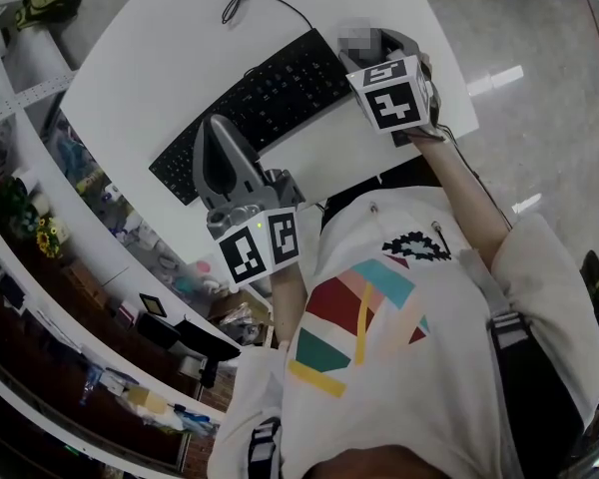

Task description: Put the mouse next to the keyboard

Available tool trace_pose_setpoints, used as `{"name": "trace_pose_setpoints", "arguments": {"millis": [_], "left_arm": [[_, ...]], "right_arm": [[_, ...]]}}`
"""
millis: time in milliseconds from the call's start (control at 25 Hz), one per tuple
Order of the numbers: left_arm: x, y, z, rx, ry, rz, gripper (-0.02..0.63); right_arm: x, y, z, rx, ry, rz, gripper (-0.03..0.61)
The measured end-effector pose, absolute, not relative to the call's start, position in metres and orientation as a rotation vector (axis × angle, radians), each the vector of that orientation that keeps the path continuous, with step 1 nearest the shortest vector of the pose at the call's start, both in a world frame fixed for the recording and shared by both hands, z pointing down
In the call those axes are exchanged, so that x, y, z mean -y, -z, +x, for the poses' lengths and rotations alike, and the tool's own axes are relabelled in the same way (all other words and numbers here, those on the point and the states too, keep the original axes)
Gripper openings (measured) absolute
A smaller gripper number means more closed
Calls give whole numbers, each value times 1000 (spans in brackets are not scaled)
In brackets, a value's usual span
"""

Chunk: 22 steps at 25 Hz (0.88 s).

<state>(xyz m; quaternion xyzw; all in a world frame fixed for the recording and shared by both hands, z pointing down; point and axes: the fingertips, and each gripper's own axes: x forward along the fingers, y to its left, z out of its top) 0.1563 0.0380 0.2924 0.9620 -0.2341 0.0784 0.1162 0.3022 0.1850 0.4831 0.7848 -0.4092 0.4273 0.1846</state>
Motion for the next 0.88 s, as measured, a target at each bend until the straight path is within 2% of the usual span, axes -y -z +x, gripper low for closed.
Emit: {"name": "trace_pose_setpoints", "arguments": {"millis": [560, 720, 880], "left_arm": [[-35, -248, 142, 733, -52, 2827, 44], [-34, -238, 138, 742, -4, 2828, 44], [-18, -220, 138, 777, 71, 2841, 44]], "right_arm": [[-184, -456, 301, 1218, -1192, 2214, 301], [-176, -394, 309, 1297, -1062, 2332, 299], [-156, -291, 329, 1502, -798, 2509, 299]]}}
